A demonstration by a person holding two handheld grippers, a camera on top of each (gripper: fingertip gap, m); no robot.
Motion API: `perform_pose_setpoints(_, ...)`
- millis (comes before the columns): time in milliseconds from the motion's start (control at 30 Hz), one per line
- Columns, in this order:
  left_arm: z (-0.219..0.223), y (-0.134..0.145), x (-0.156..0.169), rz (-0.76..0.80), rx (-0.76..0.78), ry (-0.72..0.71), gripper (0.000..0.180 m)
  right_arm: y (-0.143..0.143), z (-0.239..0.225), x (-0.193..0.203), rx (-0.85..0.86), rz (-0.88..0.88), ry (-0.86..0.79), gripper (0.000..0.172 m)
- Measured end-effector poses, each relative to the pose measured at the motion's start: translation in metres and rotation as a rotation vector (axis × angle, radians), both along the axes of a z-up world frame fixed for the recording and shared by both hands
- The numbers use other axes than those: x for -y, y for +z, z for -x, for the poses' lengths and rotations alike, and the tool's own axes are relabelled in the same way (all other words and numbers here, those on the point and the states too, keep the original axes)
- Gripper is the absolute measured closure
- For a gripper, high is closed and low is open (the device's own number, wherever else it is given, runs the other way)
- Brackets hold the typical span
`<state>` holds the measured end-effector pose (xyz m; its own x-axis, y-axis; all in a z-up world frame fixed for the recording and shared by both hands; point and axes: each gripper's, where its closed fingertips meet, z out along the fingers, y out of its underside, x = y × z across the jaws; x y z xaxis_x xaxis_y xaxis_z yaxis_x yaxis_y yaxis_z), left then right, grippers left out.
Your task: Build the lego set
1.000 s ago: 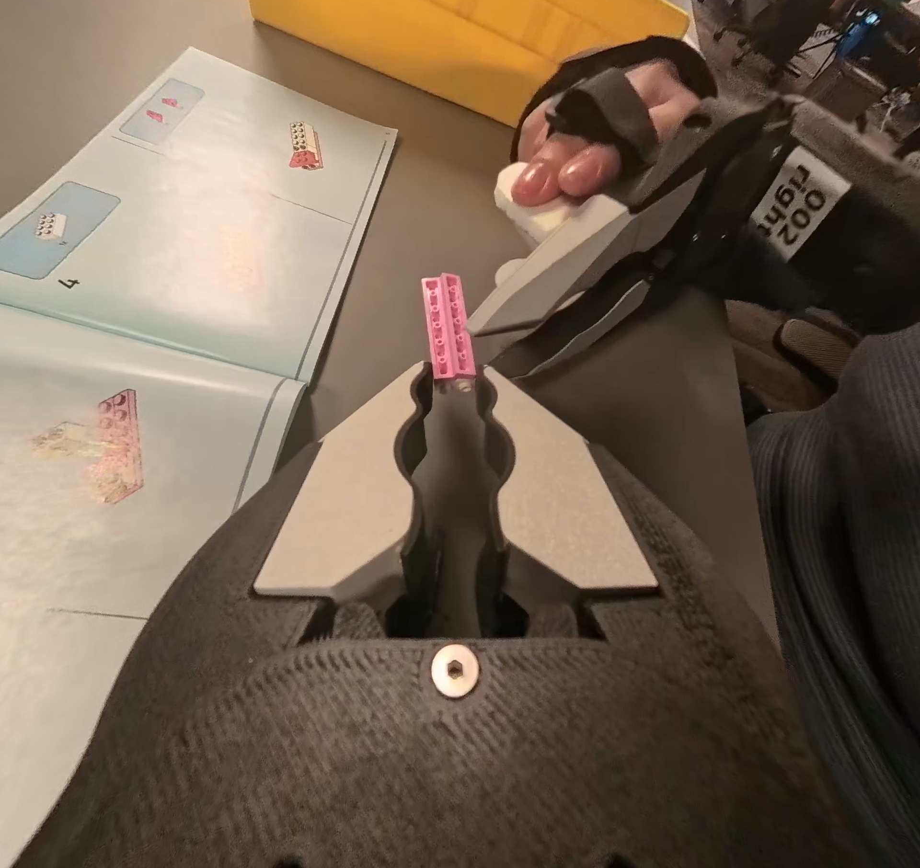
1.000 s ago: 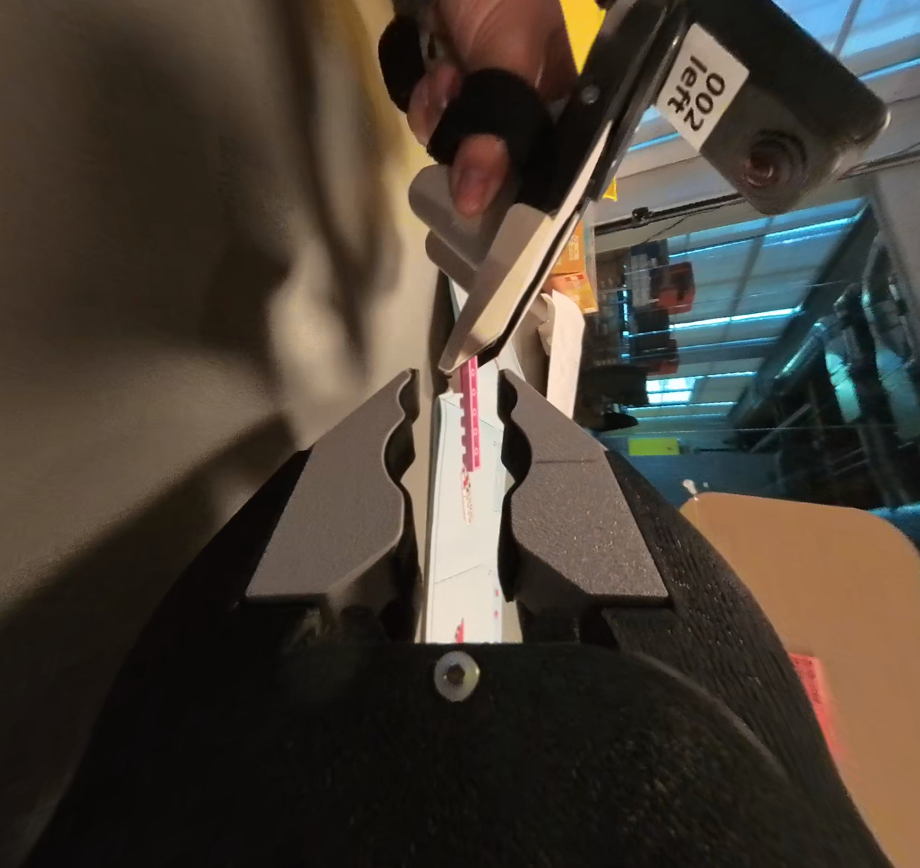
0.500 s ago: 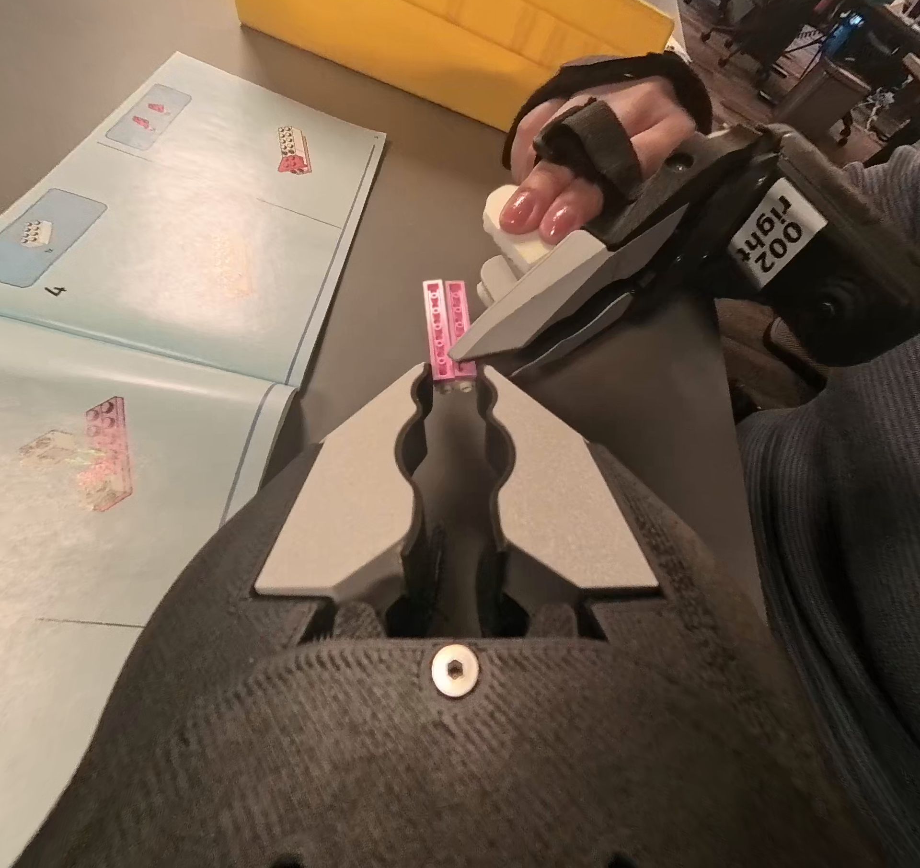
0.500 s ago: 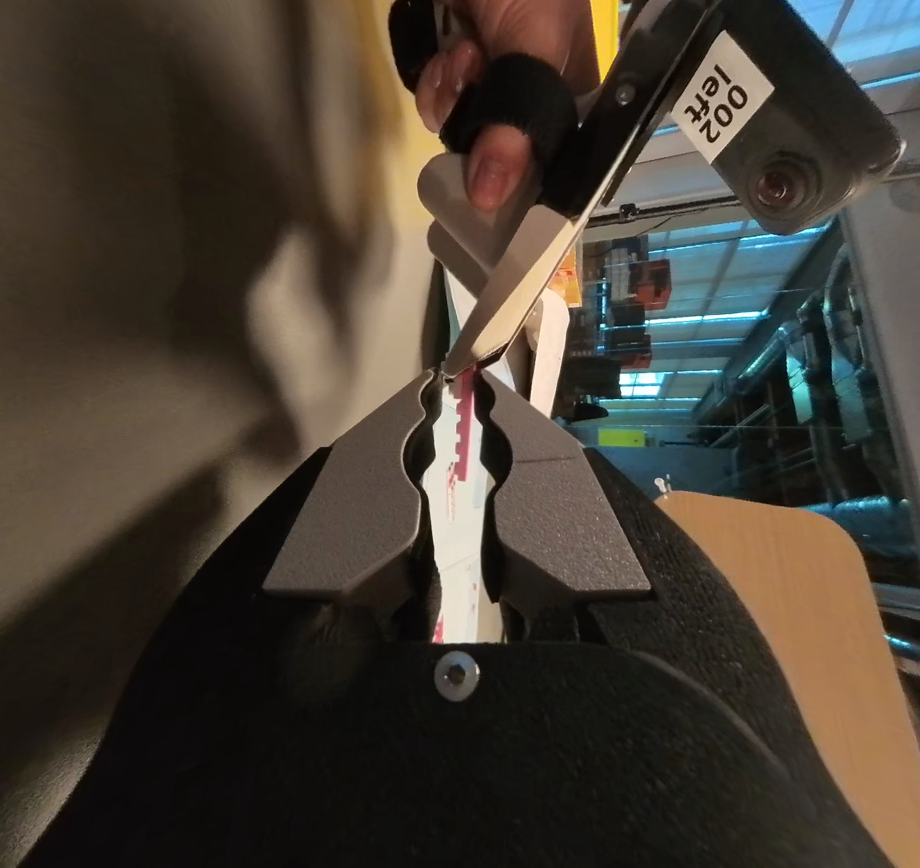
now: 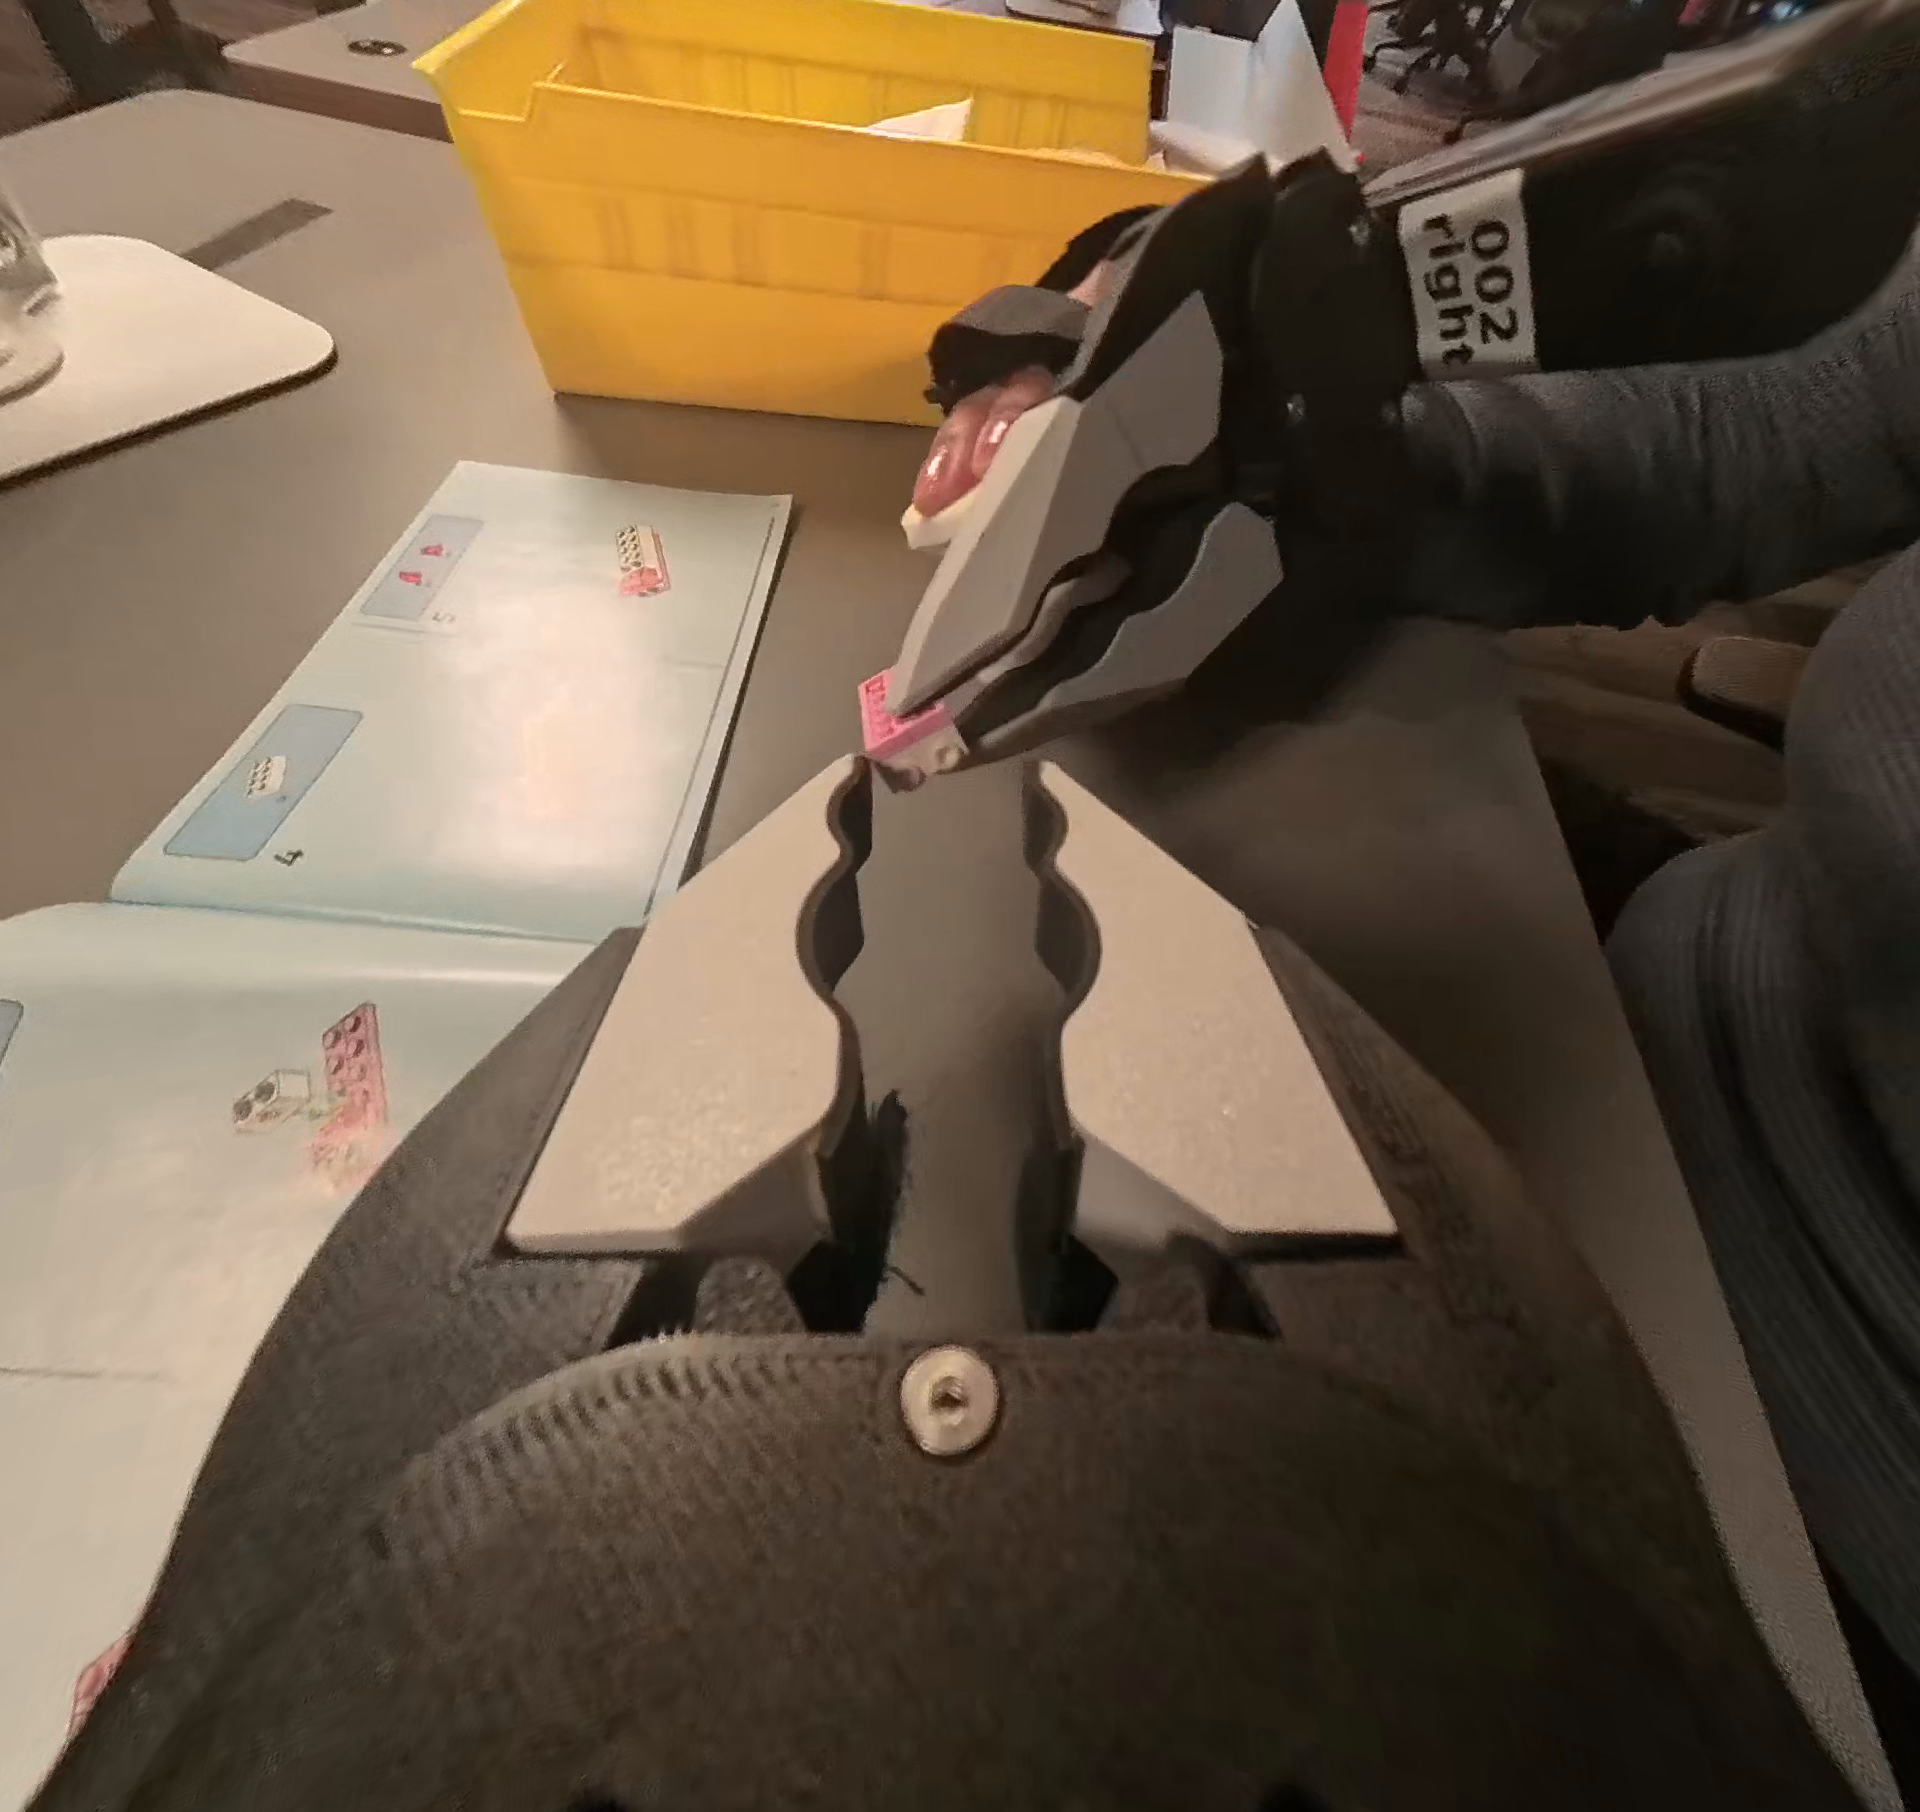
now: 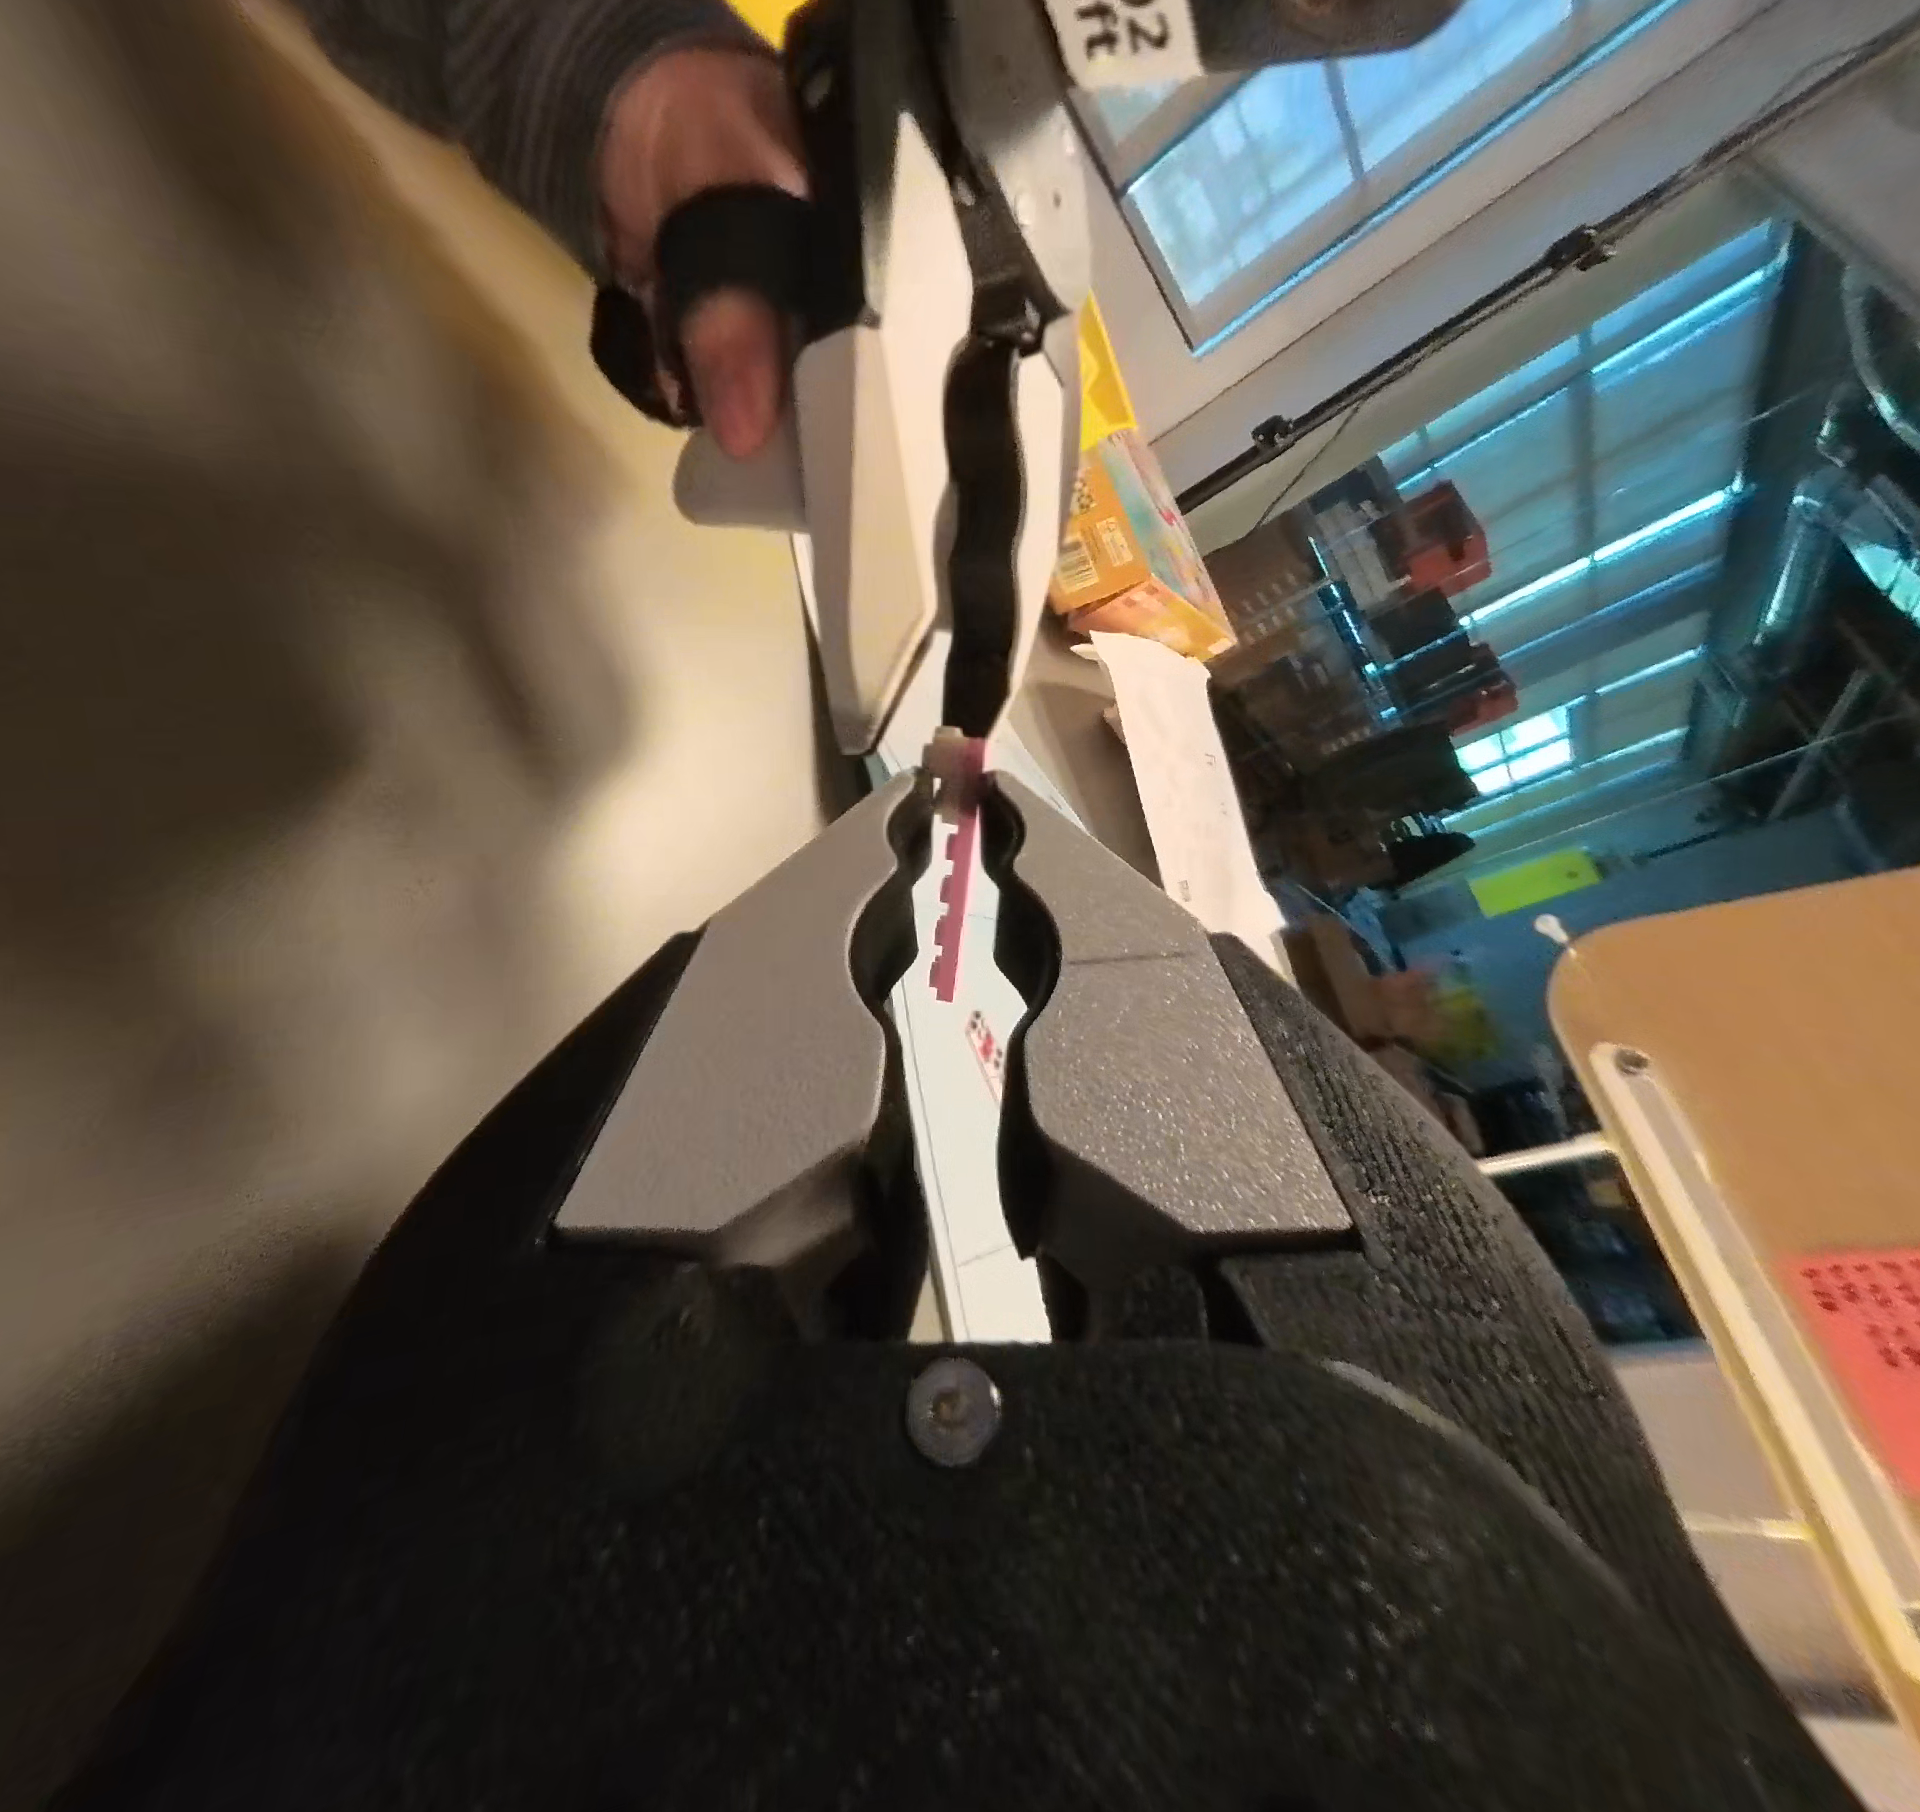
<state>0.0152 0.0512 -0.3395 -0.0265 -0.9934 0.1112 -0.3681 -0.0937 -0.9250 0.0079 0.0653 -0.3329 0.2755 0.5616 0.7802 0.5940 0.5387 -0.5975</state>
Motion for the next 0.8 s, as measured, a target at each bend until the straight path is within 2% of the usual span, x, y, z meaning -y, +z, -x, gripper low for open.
perform_pose_setpoints(167, -0.004, 0.002, -0.002, -0.022, 0.026, 0.021, 0.147, 0.013, -0.001, 0.004, -0.179, 0.151, 0.064, 0.165)
perform_pose_setpoints(233, -0.006, 0.006, -0.002, -0.028, 0.062, 0.028, 0.141, 0.019, 0.0, 0.008, -0.3, 0.3, 0.129, 0.165)
perform_pose_setpoints(333, -0.006, 0.019, -0.002, -0.12, 0.134, 0.045, 0.126, 0.03, -0.002, 0.01, -0.501, 0.536, 0.215, 0.165)
perform_pose_setpoints(433, -0.005, 0.032, 0.004, -0.208, 0.207, 0.042, 0.126, 0.042, -0.008, 0.011, -0.677, 0.743, 0.315, 0.164)
perform_pose_setpoints(500, -0.006, 0.032, 0.004, -0.17, 0.212, 0.043, 0.129, 0.049, -0.013, 0.011, -0.775, 0.867, 0.381, 0.165)
perform_pose_setpoints(633, -0.014, 0.025, 0.009, 0.016, 0.21, 0.016, 0.137, 0.059, -0.021, 0.007, -0.955, 1.091, 0.483, 0.164)
perform_pose_setpoints(800, -0.027, 0.018, 0.013, 0.123, 0.219, 0.035, 0.151, 0.057, -0.02, 0.005, -0.994, 1.154, 0.496, 0.164)
